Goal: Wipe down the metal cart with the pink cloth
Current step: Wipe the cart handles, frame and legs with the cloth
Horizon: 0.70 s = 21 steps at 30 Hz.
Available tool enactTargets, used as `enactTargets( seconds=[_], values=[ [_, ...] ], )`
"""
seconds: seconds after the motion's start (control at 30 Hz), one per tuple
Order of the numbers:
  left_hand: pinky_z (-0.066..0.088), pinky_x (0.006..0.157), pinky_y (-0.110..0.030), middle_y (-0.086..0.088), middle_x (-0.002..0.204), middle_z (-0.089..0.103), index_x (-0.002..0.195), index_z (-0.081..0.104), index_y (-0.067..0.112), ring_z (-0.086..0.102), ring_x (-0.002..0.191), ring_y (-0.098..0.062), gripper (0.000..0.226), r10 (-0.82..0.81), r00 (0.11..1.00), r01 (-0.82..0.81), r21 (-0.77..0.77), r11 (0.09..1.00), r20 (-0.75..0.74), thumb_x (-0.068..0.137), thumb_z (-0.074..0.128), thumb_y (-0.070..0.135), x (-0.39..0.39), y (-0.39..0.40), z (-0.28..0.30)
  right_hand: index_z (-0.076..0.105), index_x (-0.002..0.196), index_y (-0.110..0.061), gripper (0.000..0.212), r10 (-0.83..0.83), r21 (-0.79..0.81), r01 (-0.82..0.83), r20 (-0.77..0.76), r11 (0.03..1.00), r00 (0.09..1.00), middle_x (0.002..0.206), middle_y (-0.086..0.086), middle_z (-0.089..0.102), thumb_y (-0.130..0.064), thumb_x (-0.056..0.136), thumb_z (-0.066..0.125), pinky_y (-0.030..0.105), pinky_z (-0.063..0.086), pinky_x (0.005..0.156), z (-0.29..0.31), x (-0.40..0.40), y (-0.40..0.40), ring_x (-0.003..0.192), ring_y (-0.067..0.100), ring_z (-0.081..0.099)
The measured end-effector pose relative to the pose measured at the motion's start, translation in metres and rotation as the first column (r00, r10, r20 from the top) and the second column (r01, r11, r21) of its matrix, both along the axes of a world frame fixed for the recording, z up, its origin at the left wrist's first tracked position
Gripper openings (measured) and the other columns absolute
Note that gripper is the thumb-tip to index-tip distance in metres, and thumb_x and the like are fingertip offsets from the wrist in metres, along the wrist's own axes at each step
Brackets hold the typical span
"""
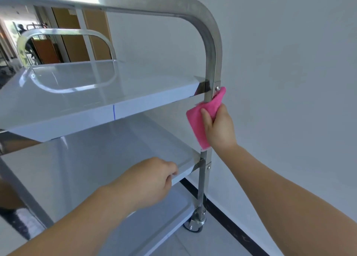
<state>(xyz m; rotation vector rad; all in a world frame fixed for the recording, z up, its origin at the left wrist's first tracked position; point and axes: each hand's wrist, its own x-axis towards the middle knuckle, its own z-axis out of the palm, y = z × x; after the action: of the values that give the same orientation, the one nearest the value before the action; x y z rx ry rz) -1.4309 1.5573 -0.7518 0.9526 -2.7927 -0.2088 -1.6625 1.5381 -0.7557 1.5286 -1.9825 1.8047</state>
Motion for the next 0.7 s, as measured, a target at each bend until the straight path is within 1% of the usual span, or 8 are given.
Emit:
enactTargets(
  seconds=[0.1,0.23,0.33,0.47,0.5,0.57,0.63,0.7],
  values=[
    [0.051,0.062,-0.028,0.002,0.079,0.062,0.105,0.059,0.025,0.055,0.062,-0.015,0.024,0.005,1.0,-0.005,-0.029,1.0,-0.025,0.09,0.041,0.021,-0.004,-0.008,0.002,0.042,0.092,-0.02,0.018,-0.022,-0.041,0.021,-0.032,0.999,0.999,0.074,-0.014,0.049,-0.036,0.092,0.049,0.018,0.034,0.053,0.008,-0.001,-0.001,0.065,0.0,0.05],
    [0.047,0.058,-0.027,0.005,0.064,0.051,0.102,0.061,0.019,0.047,0.053,-0.01,0.022,0.025,0.998,-0.027,-0.055,0.998,-0.052,0.089,0.044,0.019,-0.009,-0.012,-0.012,0.044,0.095,-0.018,0.018,-0.026,-0.02,0.025,-0.06,0.999,0.998,0.074,-0.015,0.048,-0.034,0.091,0.05,0.024,0.034,0.058,-0.011,-0.004,0.0,0.065,0.007,0.05],
    [0.035,0.052,-0.023,0.009,0.061,0.043,0.102,0.061,0.019,0.042,0.051,-0.004,0.02,0.039,0.996,-0.042,-0.039,0.998,-0.074,0.089,0.045,0.02,-0.012,-0.009,-0.029,0.042,0.097,-0.02,0.018,0.0,0.06,0.003,-0.042,0.998,0.999,0.076,-0.015,0.05,-0.035,0.091,0.05,0.021,0.036,0.057,-0.046,-0.005,0.002,0.068,0.004,0.052],
    [0.035,0.047,-0.024,0.002,0.064,0.052,0.1,0.06,0.018,0.046,0.05,-0.013,0.019,0.022,0.997,-0.022,0.004,1.0,-0.068,0.09,0.043,0.021,-0.011,-0.001,-0.047,0.042,0.098,-0.019,0.016,0.035,0.218,-0.035,0.005,0.975,0.999,0.081,-0.014,0.053,-0.034,0.093,0.047,0.025,0.038,0.062,-0.115,-0.003,0.013,0.076,0.017,0.057],
    [0.035,0.047,-0.025,0.001,0.064,0.052,0.099,0.06,0.018,0.045,0.05,-0.015,0.02,0.018,0.998,-0.017,0.006,1.0,-0.066,0.09,0.043,0.02,-0.011,0.001,-0.049,0.042,0.1,-0.021,0.015,0.039,0.236,-0.044,0.028,0.971,0.999,0.086,-0.015,0.055,-0.033,0.093,0.047,0.025,0.039,0.066,-0.129,-0.001,0.016,0.079,0.015,0.057],
    [0.039,0.05,-0.028,-0.003,0.066,0.053,0.099,0.06,0.015,0.046,0.052,-0.02,0.02,0.009,0.998,-0.009,0.004,1.0,-0.062,0.091,0.042,0.02,-0.01,0.003,-0.052,0.043,0.106,-0.034,0.014,0.055,0.227,-0.074,0.092,0.971,0.994,0.098,-0.021,0.055,-0.032,0.093,0.045,0.021,0.037,0.078,-0.147,0.003,0.02,0.086,0.0,0.054],
    [0.042,0.055,-0.031,-0.005,0.072,0.057,0.101,0.06,0.015,0.048,0.056,-0.022,0.022,0.01,0.998,-0.01,-0.002,1.0,-0.059,0.091,0.041,0.02,-0.01,0.003,-0.054,0.045,0.106,-0.047,0.021,0.072,0.227,-0.1,0.127,0.969,0.989,0.099,-0.029,0.053,-0.034,0.091,0.042,0.016,0.036,0.079,-0.157,0.005,0.023,0.083,-0.019,0.05],
    [0.043,0.058,-0.031,-0.006,0.076,0.059,0.103,0.06,0.015,0.048,0.058,-0.023,0.023,0.017,0.998,-0.017,-0.001,1.0,-0.058,0.091,0.041,0.019,-0.009,0.003,-0.056,0.046,0.101,-0.055,0.025,0.087,0.263,-0.124,0.147,0.957,0.985,0.098,-0.031,0.054,-0.034,0.09,0.041,0.015,0.037,0.078,-0.163,0.005,0.024,0.084,-0.026,0.048]
  ],
)
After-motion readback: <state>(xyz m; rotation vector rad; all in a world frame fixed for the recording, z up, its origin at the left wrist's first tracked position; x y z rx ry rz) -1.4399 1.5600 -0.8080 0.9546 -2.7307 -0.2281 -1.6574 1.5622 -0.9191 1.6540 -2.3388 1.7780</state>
